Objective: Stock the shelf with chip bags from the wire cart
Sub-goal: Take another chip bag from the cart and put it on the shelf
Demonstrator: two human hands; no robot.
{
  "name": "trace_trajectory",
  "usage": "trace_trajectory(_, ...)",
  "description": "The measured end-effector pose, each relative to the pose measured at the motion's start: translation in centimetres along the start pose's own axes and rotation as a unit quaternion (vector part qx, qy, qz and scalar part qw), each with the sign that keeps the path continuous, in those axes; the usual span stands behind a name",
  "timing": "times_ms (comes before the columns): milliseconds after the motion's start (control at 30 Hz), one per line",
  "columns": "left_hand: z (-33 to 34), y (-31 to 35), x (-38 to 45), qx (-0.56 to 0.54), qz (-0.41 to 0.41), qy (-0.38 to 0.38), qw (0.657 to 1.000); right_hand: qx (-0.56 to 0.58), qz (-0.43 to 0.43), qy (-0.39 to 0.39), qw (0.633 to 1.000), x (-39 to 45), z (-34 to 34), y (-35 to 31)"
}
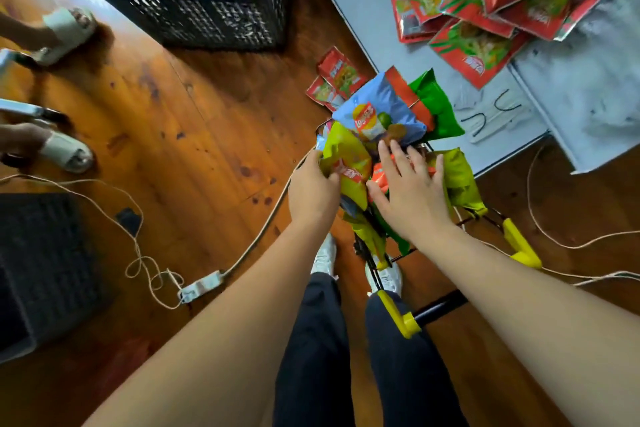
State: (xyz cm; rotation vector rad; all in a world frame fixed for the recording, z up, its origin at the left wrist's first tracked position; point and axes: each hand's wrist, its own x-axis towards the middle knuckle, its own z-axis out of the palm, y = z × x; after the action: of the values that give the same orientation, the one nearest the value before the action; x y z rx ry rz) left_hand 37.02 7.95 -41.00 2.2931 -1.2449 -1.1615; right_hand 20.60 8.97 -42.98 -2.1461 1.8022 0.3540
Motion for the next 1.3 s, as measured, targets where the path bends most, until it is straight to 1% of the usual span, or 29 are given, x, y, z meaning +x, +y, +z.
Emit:
trace_trajectory(67, -0.9, -0.5, -0.8, -0.01, -0.009, -0.004, 1.0, -0.025, 0.004, 0.005, 1.0, -0.1, -1.1, -0.4)
trace_trajectory(100, -1.2, -0.8, -1.0, -0.011, -0.022, -0.012, 1.0, -0.029, 0.003, 0.022, 0.999, -0.2, -1.8, -0.6)
trace_trajectory(200, -2.0, -1.2, -0.7, -0.021, -0.061, -0.029, 0.997, -0.016, 0.003, 0.106, 0.994, 0.6, -3.2, -1.1)
trace_trajectory(300, -3.0, -1.2, 0.5, -0.01, -0.068, -0.03, 0.997, 0.021, -0.002, 0.139, 0.99, 2.0, -3.8, -1.7)
trace_trajectory(400, -5.0, -0.1, 0.5, 0.011, -0.064, -0.029, 0.997, 0.088, -0.051, 0.115, 0.988, 1.4, -4.2, -2.8)
trace_trajectory(467, -6.6, 0.9, -0.2, 0.012, -0.054, -0.03, 0.998, 0.118, -0.085, 0.082, 0.986, 0.2, -4.8, -3.5)
trace_trajectory(533, -8.1, 2.2, -1.2, 0.012, -0.038, -0.051, 0.998, 0.139, -0.109, 0.036, 0.984, -1.4, -5.8, -4.1)
trace_trajectory(633, -10.6, 4.7, -3.0, -0.003, -0.019, -0.084, 0.996, 0.199, -0.104, -0.026, 0.974, -4.2, -8.4, -4.8)
trace_trajectory(700, -12.6, 6.9, -4.6, -0.054, -0.036, -0.113, 0.992, 0.226, -0.09, -0.026, 0.97, -6.3, -11.1, -5.0)
trace_trajectory(800, -15.7, 10.7, -7.9, -0.105, -0.06, -0.174, 0.977, 0.246, -0.064, 0.006, 0.967, -10.0, -15.9, -4.6)
trace_trajectory(900, -17.7, 15.1, -11.4, -0.15, -0.045, -0.206, 0.966, 0.245, -0.04, 0.058, 0.967, -13.9, -20.4, -3.5)
trace_trajectory(1000, -18.3, 19.5, -15.2, -0.152, -0.031, -0.253, 0.955, 0.219, -0.016, 0.132, 0.967, -18.1, -24.2, -1.2)
trace_trajectory(1067, -17.7, 22.4, -18.1, -0.146, -0.031, -0.298, 0.943, 0.239, 0.023, 0.21, 0.948, -21.1, -26.4, 0.9)
trace_trajectory(1133, -16.4, 25.2, -21.7, -0.149, -0.023, -0.34, 0.928, 0.296, 0.078, 0.276, 0.911, -24.6, -28.7, 3.2)
trace_trajectory(1200, -14.9, 27.8, -25.9, -0.151, -0.008, -0.38, 0.913, 0.364, 0.131, 0.307, 0.87, -28.5, -29.9, 5.8)
trace_trajectory(1233, -13.9, 28.8, -28.0, -0.148, 0.012, -0.405, 0.902, 0.402, 0.156, 0.321, 0.843, -30.6, -30.4, 7.2)
trace_trajectory(1300, -11.6, 30.8, -32.6, -0.115, 0.074, -0.433, 0.891, 0.489, 0.208, 0.36, 0.767, -35.2, -31.1, 10.3)
